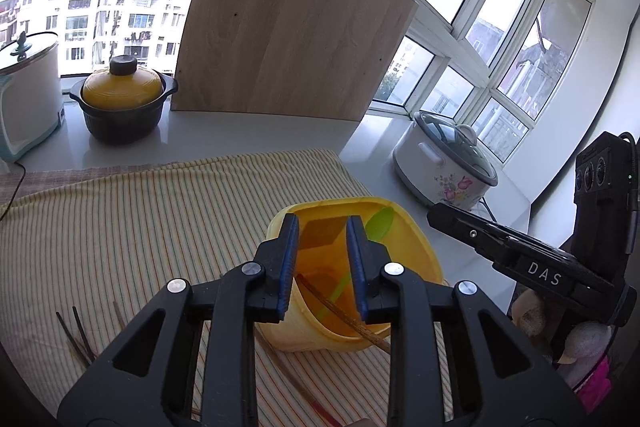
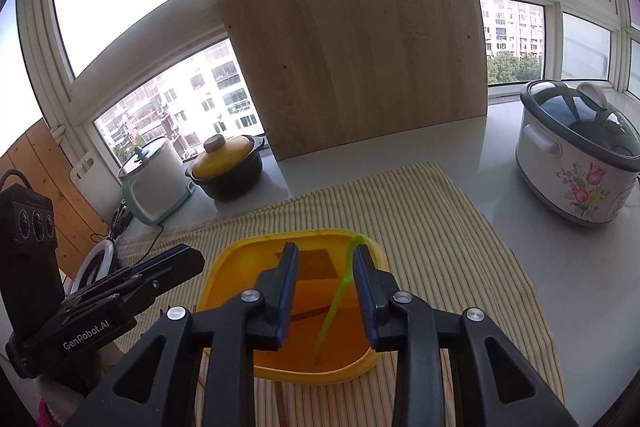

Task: Organize utensils
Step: 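Open the left tool to drop the red-tipped chopstick into the yellow container, then lower the left tool onto the clear plastic spoon and close it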

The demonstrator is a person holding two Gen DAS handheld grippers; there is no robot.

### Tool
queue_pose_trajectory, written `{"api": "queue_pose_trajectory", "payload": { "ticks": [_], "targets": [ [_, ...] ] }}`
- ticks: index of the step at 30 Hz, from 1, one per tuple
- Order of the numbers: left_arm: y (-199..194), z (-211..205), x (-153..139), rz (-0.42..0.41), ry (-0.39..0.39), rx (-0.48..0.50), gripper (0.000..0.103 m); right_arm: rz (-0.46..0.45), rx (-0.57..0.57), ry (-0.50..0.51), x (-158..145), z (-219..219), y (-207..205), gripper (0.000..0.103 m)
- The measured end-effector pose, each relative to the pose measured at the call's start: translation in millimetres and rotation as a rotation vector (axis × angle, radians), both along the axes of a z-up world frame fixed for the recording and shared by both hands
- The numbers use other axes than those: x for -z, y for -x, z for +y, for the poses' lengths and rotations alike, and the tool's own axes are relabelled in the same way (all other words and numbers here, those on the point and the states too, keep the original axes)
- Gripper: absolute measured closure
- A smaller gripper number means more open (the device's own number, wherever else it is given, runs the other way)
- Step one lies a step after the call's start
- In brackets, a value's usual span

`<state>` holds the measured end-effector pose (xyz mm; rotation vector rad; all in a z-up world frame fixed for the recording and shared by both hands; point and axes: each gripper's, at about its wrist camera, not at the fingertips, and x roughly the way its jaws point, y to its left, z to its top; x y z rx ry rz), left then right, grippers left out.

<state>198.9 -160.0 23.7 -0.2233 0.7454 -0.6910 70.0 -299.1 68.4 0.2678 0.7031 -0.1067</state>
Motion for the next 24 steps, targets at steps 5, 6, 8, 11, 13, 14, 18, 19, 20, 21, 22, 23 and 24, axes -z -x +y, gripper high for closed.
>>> {"api": "queue_pose_trajectory", "payload": {
  "ticks": [5, 6, 8, 11, 13, 14, 18, 19, 20, 21, 22, 23, 24],
  "targets": [
    [9.5, 19.4, -4.7, -0.006, 0.015, -0.024, 0.080, -0.008, -0.016, -0.003, -0.7, 8.1, 9.5, 0.074],
    [11.5, 23.8, -5.6, -0.010, 0.015, -0.029, 0.080, -0.009, -0.019, -0.002, -0.8, 9.8, 11.5, 0.074],
    [17.1, 33.2, -7.7, -0.023, 0.007, -0.044, 0.080, -0.015, -0.026, -0.002, -1.5, 13.2, 17.1, 0.074],
    [26.8, 51.9, -8.6, -0.038, -0.009, -0.076, 0.080, -0.030, -0.037, -0.008, -4.2, 17.3, 28.5, 0.074],
    [33.3, 65.5, -8.0, -0.041, -0.024, -0.100, 0.080, -0.044, -0.051, -0.016, -6.2, 20.4, 38.4, 0.074],
    [37.4, 73.2, -6.6, -0.041, -0.039, -0.117, 0.079, -0.048, -0.060, -0.018, -6.5, 22.7, 43.3, 0.074],
    [53.7, 103.8, 5.3, -0.034, -0.081, -0.185, 0.067, -0.047, -0.097, -0.036, 0.0, 33.0, 61.0, 0.074],
    [57.2, 110.4, 10.1, -0.023, -0.106, -0.200, 0.067, -0.041, -0.106, -0.042, 2.8, 35.4, 63.5, 0.074],
    [60.3, 117.2, 15.3, -0.010, -0.132, -0.216, 0.067, -0.035, -0.115, -0.045, 6.1, 38.3, 65.8, 0.074],
    [64.0, 124.2, 21.1, 0.001, -0.148, -0.230, 0.067, -0.027, -0.127, -0.044, 10.4, 43.0, 68.3, 0.074],
    [67.6, 131.5, 26.8, 0.012, -0.157, -0.242, 0.067, -0.018, -0.138, -0.040, 14.2, 47.0, 69.9, 0.074],
    [70.5, 138.4, 32.6, 0.027, -0.165, -0.251, 0.067, -0.008, -0.152, -0.033, 18.3, 52.1, 71.0, 0.074],
    [73.4, 145.8, 39.3, 0.048, -0.174, -0.260, 0.067, 0.002, -0.171, -0.023, 22.2, 58.2, 71.8, 0.074]
  ]
}}
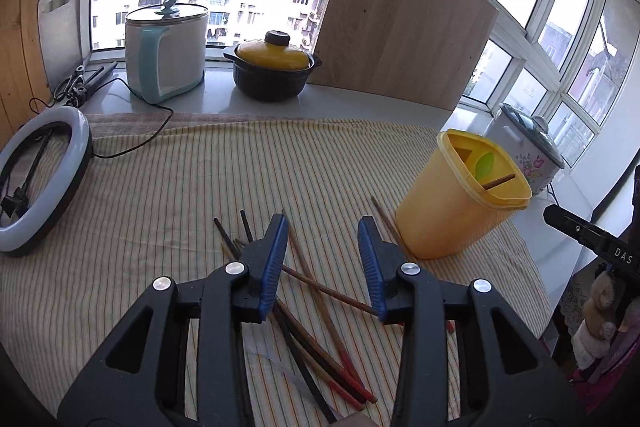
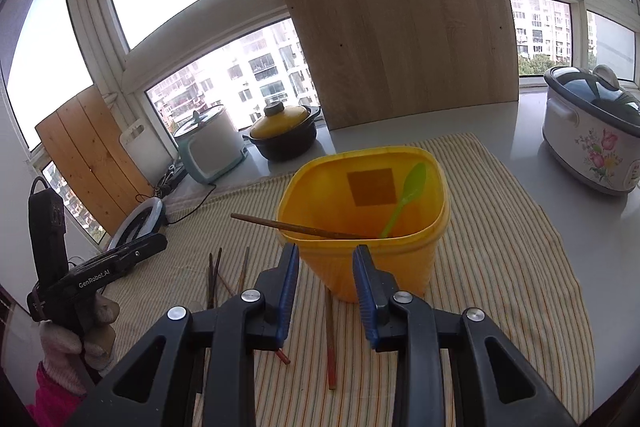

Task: Organize utensils
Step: 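Lower the left tool onto the clear plastic spoon and close it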

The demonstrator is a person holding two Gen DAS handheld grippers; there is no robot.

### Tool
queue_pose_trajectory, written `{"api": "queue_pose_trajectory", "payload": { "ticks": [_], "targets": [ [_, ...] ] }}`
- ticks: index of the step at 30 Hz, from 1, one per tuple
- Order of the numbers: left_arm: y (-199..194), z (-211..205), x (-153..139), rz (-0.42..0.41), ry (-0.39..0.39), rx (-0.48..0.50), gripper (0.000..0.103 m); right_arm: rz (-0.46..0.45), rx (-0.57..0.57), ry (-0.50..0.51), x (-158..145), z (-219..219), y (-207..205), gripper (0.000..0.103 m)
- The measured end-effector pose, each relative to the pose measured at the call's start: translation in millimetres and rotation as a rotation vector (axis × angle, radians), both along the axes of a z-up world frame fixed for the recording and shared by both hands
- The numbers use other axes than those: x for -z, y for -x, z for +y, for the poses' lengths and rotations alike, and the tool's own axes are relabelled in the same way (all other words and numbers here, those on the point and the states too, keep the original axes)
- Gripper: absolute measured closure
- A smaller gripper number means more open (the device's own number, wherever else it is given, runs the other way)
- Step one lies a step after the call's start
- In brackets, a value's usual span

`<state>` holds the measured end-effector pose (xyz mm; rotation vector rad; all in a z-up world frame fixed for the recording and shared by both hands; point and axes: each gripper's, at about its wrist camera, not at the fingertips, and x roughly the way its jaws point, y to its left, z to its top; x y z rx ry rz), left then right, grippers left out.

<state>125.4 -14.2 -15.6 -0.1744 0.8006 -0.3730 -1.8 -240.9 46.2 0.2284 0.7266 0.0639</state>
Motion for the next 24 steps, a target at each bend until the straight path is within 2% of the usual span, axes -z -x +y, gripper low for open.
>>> {"api": "queue_pose_trajectory", "payload": {
  "ticks": [4, 11, 14, 17, 24],
  "targets": [
    [8.7, 24.5, 20.3, 0.058, -0.023, -0.051, 0.067, 0.029, -0.085, 0.049, 14.0, 26.6, -1.7, 0.074],
    [14.4, 48.4, 49.7, 0.130, -0.013, -0.098, 0.067, 0.098, -0.258, 0.126, 41.1, 79.2, -17.5, 0.075],
    [19.5, 48.3, 59.7, 0.157, -0.002, -0.089, 0.067, 0.145, -0.313, 0.148, 56.5, 97.1, -31.3, 0.076],
    [21.3, 38.1, 66.5, 0.173, -0.023, -0.059, 0.067, 0.191, -0.353, 0.168, 71.6, 110.5, -45.9, 0.077],
    [19.8, 31.4, 83.9, 0.215, -0.040, -0.045, 0.067, 0.278, -0.395, 0.223, 96.8, 128.3, -74.0, 0.078]
  ]
}}
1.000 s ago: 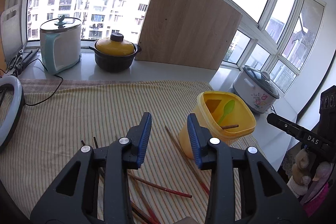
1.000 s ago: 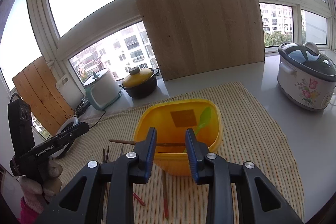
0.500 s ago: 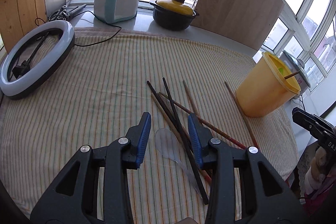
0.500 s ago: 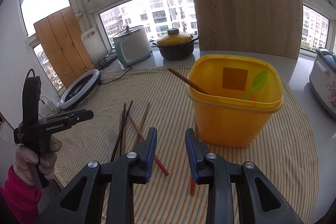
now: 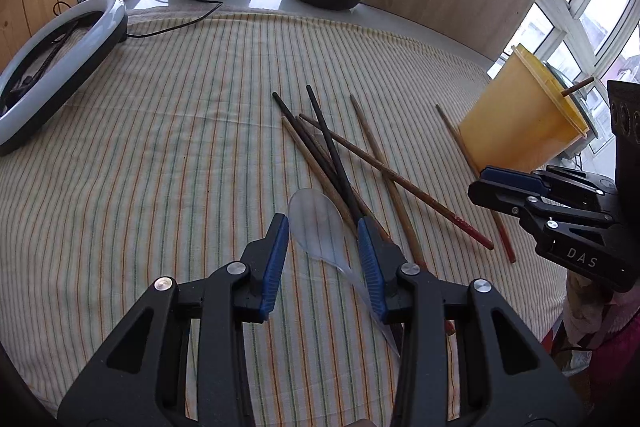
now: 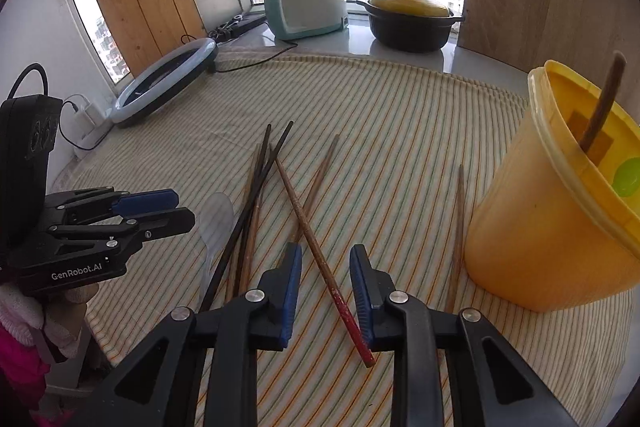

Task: Organize utensils
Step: 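Lower the left tool onto the clear plastic spoon and close it, then close the right tool on a wooden chopstick while the left tool holds the clear spoon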

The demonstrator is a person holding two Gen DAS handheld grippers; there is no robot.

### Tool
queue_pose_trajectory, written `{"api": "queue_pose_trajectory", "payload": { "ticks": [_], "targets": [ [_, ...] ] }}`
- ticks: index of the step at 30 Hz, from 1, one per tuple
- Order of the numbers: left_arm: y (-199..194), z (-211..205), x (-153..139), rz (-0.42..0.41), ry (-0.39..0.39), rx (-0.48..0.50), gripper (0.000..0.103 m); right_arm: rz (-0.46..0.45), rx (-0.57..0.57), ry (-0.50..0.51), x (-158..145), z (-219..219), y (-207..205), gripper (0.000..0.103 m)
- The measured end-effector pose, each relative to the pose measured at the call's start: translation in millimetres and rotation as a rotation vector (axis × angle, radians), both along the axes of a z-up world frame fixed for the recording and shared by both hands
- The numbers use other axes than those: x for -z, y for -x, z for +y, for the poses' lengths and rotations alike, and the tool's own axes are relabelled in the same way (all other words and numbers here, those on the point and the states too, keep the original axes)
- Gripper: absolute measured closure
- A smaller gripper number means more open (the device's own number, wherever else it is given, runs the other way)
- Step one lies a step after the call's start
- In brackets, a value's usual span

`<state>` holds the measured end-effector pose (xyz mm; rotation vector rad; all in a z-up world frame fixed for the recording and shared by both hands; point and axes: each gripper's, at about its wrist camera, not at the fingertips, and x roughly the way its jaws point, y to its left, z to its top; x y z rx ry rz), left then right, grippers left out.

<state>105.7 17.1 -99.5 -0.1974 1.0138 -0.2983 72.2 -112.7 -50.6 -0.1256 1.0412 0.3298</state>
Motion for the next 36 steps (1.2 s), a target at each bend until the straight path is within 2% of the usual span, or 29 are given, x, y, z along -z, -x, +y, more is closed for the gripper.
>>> {"api": "queue_pose_trajectory", "payload": {
  "ticks": [6, 11, 22, 24, 36],
  "targets": [
    [-12.2, 10.9, 18.4, 0.058, 0.048, -0.022, 0.068, 0.031, -0.061, 0.038, 9.4, 16.5, -13.0, 0.078],
    [-23.3, 10.8, 26.3, 0.087, 0.093, -0.006, 0.068, 0.071, -0.075, 0.015, 14.6, 23.3, -32.4, 0.079],
    [-32.6, 9.2, 31.2, 0.078, 0.092, -0.002, 0.084, 0.123, -0.111, 0.056, 31.7, 40.1, -64.6, 0.080],
    [-34.6, 10.3, 32.9, 0.083, 0.097, 0.003, 0.095, 0.132, -0.117, 0.066, 36.0, 45.5, -67.9, 0.080],
    [-34.7, 9.4, 30.5, 0.073, 0.106, 0.009, 0.099, 0.145, -0.140, 0.129, 48.1, 61.6, -83.5, 0.080]
  ]
}}
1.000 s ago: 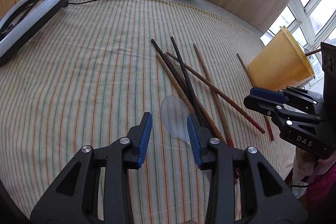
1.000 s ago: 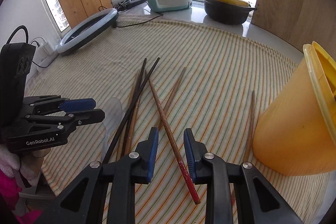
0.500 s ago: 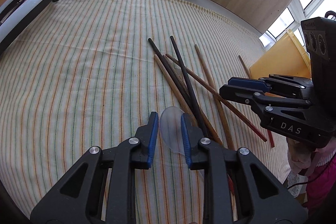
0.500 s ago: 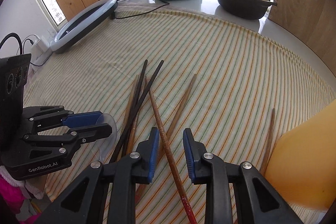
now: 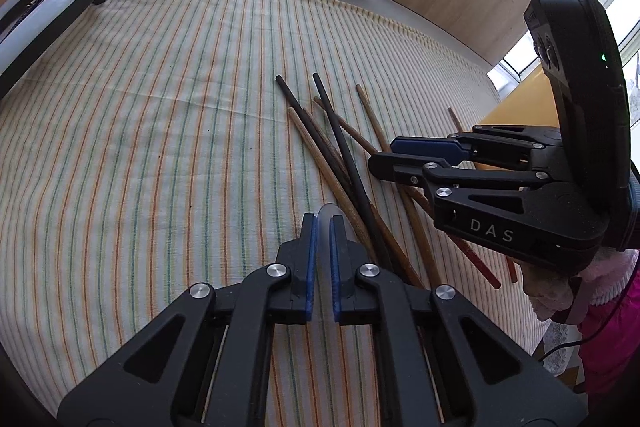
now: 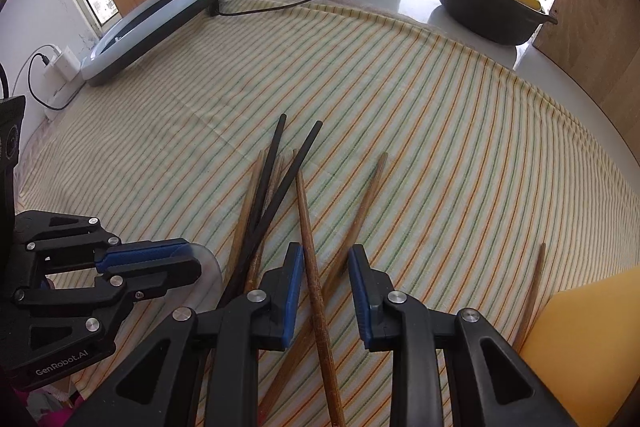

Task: Organize utensils
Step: 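Close the right tool on a wooden chopstick while the left tool holds the clear spoon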

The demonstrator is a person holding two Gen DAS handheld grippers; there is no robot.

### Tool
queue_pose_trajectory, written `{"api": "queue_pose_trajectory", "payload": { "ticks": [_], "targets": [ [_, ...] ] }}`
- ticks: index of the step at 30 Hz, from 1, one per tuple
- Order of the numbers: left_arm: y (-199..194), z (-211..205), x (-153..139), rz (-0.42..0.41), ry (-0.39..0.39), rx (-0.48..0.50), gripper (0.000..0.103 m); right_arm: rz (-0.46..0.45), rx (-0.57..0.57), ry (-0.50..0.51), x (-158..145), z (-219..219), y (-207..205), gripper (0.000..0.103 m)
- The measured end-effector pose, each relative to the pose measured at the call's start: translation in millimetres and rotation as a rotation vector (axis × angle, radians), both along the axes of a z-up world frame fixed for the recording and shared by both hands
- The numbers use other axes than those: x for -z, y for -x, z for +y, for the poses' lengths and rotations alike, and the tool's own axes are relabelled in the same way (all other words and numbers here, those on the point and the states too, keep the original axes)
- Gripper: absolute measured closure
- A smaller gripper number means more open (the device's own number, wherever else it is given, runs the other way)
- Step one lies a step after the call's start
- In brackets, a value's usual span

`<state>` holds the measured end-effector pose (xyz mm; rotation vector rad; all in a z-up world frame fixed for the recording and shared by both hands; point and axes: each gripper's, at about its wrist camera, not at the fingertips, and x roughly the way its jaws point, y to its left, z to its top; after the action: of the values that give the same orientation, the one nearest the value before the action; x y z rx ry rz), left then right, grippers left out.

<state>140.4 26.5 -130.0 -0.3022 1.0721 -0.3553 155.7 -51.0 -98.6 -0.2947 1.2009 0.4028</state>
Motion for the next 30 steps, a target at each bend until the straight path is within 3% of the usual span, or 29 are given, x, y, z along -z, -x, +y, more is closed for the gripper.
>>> {"api": "queue_pose_trajectory", "payload": {
  "ticks": [10, 12, 14, 30],
  "targets": [
    [-1.1, -0.3, 0.5, 0.000, -0.001, 0.001, 0.099, 0.007, -0.003, 0.017, 3.7, 6.8, -14.5, 0.080],
    [-0.6, -0.1, 0.5, 0.000, 0.000, 0.000, 0.099, 0.002, 0.001, 0.026, 3.6, 7.9, -15.9, 0.084],
    [-0.9, 0.2, 0.5, 0.000, 0.001, 0.000, 0.100, 0.000, 0.008, 0.032, 3.3, 7.9, -16.7, 0.096],
    [0.1, 3.0, -0.8, -0.003, 0.003, -0.002, 0.100, 0.023, 0.095, -0.085, -6.4, -18.4, -20.4, 0.098]
  ]
}}
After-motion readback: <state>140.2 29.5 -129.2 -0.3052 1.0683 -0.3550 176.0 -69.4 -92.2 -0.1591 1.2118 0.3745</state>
